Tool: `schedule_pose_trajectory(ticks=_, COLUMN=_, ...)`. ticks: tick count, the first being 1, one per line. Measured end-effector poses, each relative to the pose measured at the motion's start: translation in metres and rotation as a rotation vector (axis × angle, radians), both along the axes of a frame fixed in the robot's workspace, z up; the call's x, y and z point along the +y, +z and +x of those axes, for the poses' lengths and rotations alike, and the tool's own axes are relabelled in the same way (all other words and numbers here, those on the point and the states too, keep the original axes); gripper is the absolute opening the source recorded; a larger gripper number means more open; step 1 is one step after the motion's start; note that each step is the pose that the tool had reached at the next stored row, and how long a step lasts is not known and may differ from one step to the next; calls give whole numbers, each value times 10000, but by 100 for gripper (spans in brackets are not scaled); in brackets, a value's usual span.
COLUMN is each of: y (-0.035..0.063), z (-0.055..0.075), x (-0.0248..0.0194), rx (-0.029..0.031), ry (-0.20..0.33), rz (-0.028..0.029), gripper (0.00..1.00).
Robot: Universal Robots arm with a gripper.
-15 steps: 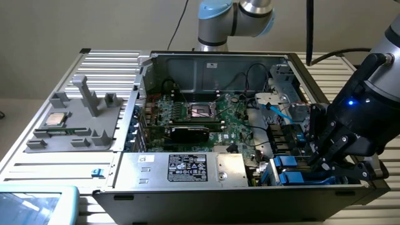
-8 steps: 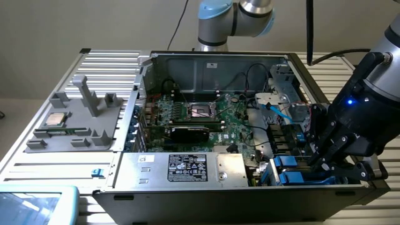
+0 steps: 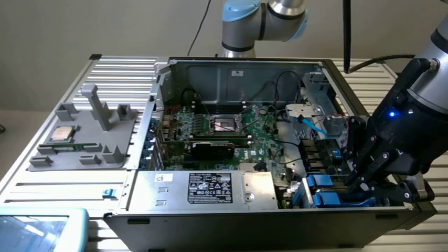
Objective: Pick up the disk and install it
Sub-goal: 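Insert the first disk wire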
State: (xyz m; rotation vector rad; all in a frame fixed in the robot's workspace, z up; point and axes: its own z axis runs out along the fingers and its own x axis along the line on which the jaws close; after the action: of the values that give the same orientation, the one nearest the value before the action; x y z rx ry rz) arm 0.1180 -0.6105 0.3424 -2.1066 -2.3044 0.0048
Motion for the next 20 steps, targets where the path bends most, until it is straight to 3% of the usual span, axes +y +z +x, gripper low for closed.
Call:
schedule_pose_trajectory(ticks=3, y=0, z=0, x=14, rx=1, ry=-2, rz=-15, gripper=17)
schedule_pose_trajectory(ticks=5, y=0, z=0, x=31, rx=0, ry=-4, rz=-121, gripper=17)
schedule_pose_trajectory(ticks=6, y=0, z=-1, x=41, rx=0, ry=-4, rz=-204, gripper=17)
schedule_pose_trajectory(ticks=10, y=0, z=0, x=74, rx=10, ry=-4, rz=-719, gripper=17)
schedule_pose_trajectory(ticks=11, y=0, z=0, x=80, rx=14, ry=-4, rz=-758, gripper=17)
schedule_pose_trajectory(ticks=15, y=-1, z=0, x=86, rx=16, ry=-12, rz=-759, gripper=17)
schedule_pose_trajectory(ticks=20, y=0, z=0, x=151, rx=66, ry=-49, rz=-760, gripper=17)
